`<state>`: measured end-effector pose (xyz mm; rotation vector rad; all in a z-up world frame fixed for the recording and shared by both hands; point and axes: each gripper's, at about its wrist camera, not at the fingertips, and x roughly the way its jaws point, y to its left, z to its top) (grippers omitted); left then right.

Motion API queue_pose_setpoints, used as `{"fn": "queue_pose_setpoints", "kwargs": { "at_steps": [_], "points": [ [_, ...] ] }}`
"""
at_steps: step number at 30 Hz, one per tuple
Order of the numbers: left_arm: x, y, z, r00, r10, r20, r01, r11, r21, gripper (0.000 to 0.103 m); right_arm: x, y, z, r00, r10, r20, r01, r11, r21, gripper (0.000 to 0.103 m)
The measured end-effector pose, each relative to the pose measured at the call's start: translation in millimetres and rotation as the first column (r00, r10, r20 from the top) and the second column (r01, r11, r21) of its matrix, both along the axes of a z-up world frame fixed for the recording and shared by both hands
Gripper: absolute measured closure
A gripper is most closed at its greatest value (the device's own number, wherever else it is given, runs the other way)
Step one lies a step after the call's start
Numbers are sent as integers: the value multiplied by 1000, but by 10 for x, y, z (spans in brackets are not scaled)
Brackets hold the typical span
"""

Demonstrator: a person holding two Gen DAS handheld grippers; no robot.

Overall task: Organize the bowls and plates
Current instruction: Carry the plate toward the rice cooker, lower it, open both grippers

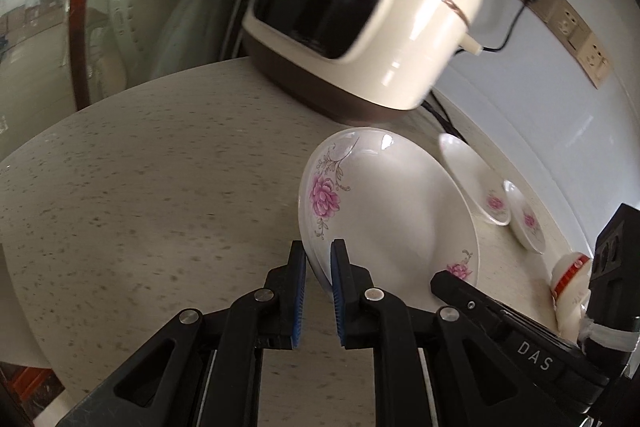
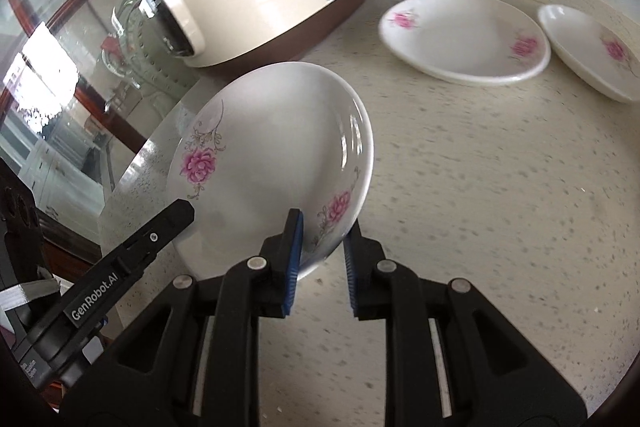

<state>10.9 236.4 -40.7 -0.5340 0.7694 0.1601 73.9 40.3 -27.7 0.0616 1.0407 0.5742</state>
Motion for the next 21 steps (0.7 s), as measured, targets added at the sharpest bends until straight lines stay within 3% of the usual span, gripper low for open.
{"fn": "queue_pose_setpoints", "kwargs": {
  "at_steps": [9,21],
  "points": [
    [-60,80,10,999,41,13,-42,998,52,86,12,375,-44,994,55,89,-46,994,-101,74],
    [-100,75,73,996,89,-5,-88,986,140,79,51,594,-45,989,91,116,-74,988,-137,66]
  ]
}}
